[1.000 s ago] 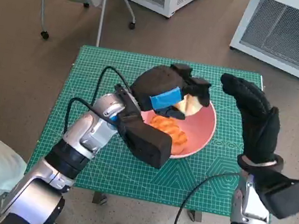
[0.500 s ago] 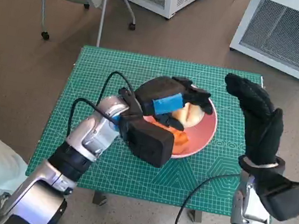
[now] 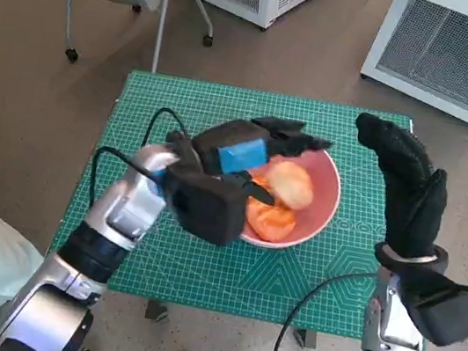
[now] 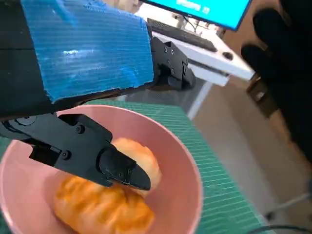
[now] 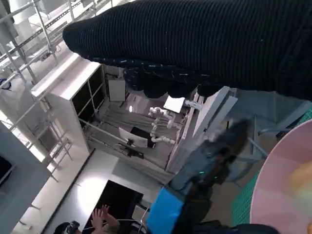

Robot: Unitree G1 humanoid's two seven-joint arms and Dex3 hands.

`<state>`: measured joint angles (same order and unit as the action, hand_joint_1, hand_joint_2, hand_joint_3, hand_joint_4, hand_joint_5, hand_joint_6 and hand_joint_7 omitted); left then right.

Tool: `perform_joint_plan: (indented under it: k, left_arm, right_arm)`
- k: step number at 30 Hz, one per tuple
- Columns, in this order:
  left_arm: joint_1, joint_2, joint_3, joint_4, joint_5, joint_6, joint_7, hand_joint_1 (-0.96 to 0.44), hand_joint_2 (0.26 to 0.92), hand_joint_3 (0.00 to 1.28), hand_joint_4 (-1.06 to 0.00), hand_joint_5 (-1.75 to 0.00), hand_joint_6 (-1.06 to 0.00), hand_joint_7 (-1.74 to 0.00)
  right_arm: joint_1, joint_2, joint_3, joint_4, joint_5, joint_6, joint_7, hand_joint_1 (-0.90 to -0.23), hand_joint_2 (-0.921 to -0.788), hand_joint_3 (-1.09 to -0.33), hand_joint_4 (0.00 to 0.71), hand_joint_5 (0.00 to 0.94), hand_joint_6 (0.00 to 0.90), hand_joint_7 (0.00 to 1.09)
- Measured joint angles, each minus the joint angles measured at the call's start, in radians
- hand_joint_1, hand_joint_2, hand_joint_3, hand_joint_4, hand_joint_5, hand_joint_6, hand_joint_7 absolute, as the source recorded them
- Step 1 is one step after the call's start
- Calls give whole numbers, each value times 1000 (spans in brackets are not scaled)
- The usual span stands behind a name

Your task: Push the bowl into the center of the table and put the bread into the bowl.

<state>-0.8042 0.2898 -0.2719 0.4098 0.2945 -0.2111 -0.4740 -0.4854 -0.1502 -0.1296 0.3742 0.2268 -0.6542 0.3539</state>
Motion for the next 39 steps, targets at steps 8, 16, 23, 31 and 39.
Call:
perform_joint_plan:
  k: [8,16,23,31,39]
  left_arm:
    - [42,22,107,-56,-178,-11,-70,-388,896,2,1,1,-110,-3]
    - [62,1,199,-48,-311,-98,-68,-446,918,72,1,1,-140,-18]
    - [83,-62,248,18,-371,-213,-24,-552,921,239,-9,-4,-171,-35]
    - [109,-136,285,89,-409,-336,28,-598,921,350,-64,-25,-187,-50]
    - [126,-176,297,132,-426,-406,46,-597,921,379,-92,-32,-185,-56]
  right_arm:
    - [-2,0,1,0,0,1,0,-706,-921,-777,173,3,-1,491]
    - [-6,-1,3,-10,1,11,0,-708,-921,-772,177,5,-1,496]
    - [-13,-2,5,-24,-3,18,0,-710,-921,-769,181,6,-1,506]
    - [-26,-3,6,-31,-3,32,0,-710,-921,-767,184,7,-1,518]
    - [-45,-4,6,-32,-3,38,0,-710,-921,-765,185,6,-1,522]
